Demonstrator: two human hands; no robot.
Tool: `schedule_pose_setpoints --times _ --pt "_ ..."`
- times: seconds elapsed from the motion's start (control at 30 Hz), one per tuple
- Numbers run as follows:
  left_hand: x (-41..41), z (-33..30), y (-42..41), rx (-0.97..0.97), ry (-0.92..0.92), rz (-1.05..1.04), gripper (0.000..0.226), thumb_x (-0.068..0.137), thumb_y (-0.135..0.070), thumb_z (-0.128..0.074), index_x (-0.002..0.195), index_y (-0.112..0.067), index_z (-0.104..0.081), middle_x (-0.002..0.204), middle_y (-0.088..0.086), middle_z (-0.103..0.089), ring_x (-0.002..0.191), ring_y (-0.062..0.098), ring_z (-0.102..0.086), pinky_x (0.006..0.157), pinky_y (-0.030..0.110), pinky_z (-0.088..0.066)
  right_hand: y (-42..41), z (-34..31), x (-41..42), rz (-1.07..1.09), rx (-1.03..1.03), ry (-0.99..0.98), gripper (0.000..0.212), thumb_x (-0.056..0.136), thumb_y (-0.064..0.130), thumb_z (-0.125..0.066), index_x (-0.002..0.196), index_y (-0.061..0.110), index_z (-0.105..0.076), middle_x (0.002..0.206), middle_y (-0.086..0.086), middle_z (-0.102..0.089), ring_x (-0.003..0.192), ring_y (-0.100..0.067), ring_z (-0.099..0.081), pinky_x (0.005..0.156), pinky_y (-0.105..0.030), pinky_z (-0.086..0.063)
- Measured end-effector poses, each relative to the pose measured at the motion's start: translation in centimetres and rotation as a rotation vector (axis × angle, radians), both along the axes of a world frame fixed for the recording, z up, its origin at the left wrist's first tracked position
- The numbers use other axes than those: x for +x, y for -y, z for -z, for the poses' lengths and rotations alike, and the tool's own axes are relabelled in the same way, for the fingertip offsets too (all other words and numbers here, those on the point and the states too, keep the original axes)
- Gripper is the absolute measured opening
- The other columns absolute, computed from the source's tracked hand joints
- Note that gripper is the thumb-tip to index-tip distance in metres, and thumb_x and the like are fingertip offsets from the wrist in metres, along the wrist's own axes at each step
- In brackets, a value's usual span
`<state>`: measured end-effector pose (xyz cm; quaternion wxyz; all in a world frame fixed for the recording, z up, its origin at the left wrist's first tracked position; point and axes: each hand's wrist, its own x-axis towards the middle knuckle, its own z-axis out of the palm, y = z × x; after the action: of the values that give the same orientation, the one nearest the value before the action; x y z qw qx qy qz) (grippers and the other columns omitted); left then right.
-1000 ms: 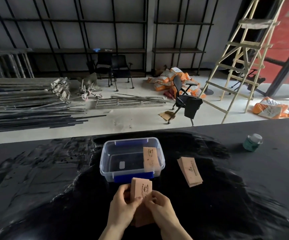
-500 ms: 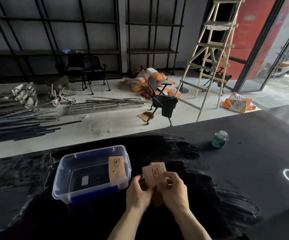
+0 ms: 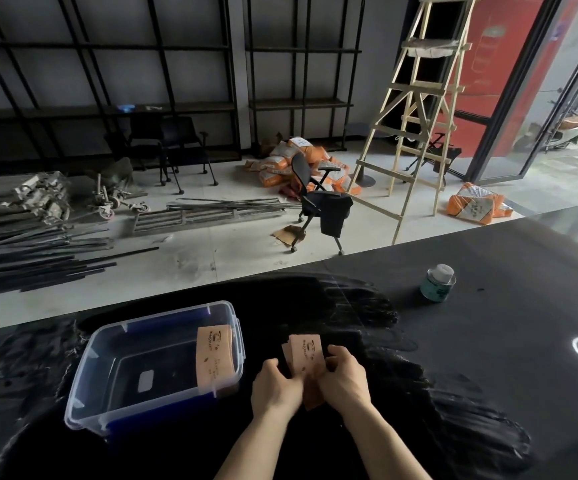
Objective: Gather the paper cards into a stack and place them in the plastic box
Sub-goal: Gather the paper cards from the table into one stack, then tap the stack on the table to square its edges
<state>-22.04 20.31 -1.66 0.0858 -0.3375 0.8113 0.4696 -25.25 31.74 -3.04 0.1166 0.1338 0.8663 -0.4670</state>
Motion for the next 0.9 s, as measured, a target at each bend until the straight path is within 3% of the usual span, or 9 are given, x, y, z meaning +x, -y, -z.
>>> schedule_pose_setpoints --times 0.17,0.33,0.5,0.57,0.63,0.7,0.77,0.87,0.9 --pt "-0.4 0.0 0.0 0.144 0.040 -0.060 0.058 0.085 -0.026 -0.076 0.135 -0.007 -0.056 0.132 0.016 -0.065 0.119 0.031 -0.064 0.097 0.034 -0.053 -0.2 0.4 0.8 0.025 -0.218 0.070 0.055 0.097 0.013 -0.072 0.148 0.014 -0.053 0.116 -0.002 -0.073 0.101 -0.021 -0.075 0.092 -0.041 -0.064" --pt "2.3 -0.1 1.6 0.386 0.002 -0.046 0.049 0.075 -0.006 -0.079 0.121 -0.008 -0.064 0.107 0.014 -0.075 0.099 0.029 -0.072 0.091 0.045 -0.062 -0.8 0.6 3.6 0.000 -0.531 0.105 0.059 0.088 -0.005 -0.073 0.140 0.020 -0.060 0.115 -0.010 -0.075 0.093 -0.024 -0.080 0.069 -0.035 -0.068" --pt "6.0 -1.0 2.9 0.304 -0.249 0.117 0.048 0.083 0.001 -0.073 0.108 -0.036 -0.056 0.117 0.003 -0.063 0.107 0.015 -0.065 0.075 0.021 -0.058 0.6 0.4 6.8 -0.034 -0.642 -0.043 0.051 0.091 -0.012 -0.056 0.124 0.024 -0.070 0.120 -0.014 -0.073 0.108 -0.031 -0.074 0.082 -0.045 -0.067" --pt "7.7 -0.9 3.5 0.278 -0.374 0.147 0.057 0.085 0.010 -0.066 0.110 -0.039 -0.052 0.121 0.001 -0.062 0.111 0.006 -0.065 0.078 0.016 -0.057 1.8 0.1 8.2 -0.097 -0.697 -0.127 0.058 0.088 -0.020 -0.048 0.119 0.023 -0.071 0.115 -0.013 -0.077 0.105 -0.028 -0.075 0.075 -0.033 -0.066" --pt "9.5 -0.6 4.0 0.283 -0.439 0.155 0.064 0.090 0.013 -0.059 0.120 -0.042 -0.048 0.118 -0.014 -0.062 0.107 -0.019 -0.060 0.078 0.001 -0.049 3.1 0.3 9.5 -0.158 -0.711 -0.177 0.062 0.085 -0.024 -0.044 0.119 0.020 -0.071 0.112 -0.010 -0.078 0.104 -0.024 -0.076 0.074 -0.026 -0.064" --pt "10.6 -0.1 4.9 0.370 -0.462 0.130 0.068 0.092 0.013 -0.054 0.128 -0.044 -0.047 0.114 -0.016 -0.066 0.111 -0.016 -0.060 0.081 0.002 -0.050 4.2 0.5 10.5 -0.204 -0.719 -0.199 0.060 0.087 -0.024 -0.043 0.118 0.019 -0.071 0.112 -0.009 -0.078 0.104 -0.024 -0.076 0.076 -0.026 -0.064" --pt "11.5 0.4 5.7 0.515 -0.478 0.086 0.057 0.091 0.004 -0.053 0.121 -0.045 -0.056 0.115 -0.014 -0.072 0.114 0.001 -0.066 0.083 0.015 -0.057 4.7 1.0 10.9 -0.204 -0.761 -0.191 0.053 0.093 -0.021 -0.043 0.116 0.017 -0.072 0.110 -0.012 -0.079 0.100 -0.026 -0.077 0.073 -0.029 -0.065" --pt "12.1 0.9 6.8 0.712 -0.460 -0.050 0.034 0.090 -0.032 -0.055 0.122 -0.036 -0.063 0.122 -0.002 -0.073 0.111 0.017 -0.071 0.082 0.033 -0.061 5.2 0.9 10.9 -0.183 -0.835 -0.152 0.039 0.095 0.001 -0.046 0.118 0.014 -0.074 0.111 -0.017 -0.079 0.101 -0.030 -0.077 0.076 -0.031 -0.065" --pt "12.1 0.4 6.8 0.775 -0.448 -0.114 0.037 0.093 -0.049 -0.054 0.125 -0.031 -0.065 0.122 0.004 -0.074 0.110 0.022 -0.072 0.084 0.037 -0.059 5.3 1.2 10.8 -0.174 -0.856 -0.131 0.037 0.094 0.010 -0.048 0.120 0.014 -0.074 0.114 -0.017 -0.079 0.104 -0.032 -0.076 0.078 -0.033 -0.065"
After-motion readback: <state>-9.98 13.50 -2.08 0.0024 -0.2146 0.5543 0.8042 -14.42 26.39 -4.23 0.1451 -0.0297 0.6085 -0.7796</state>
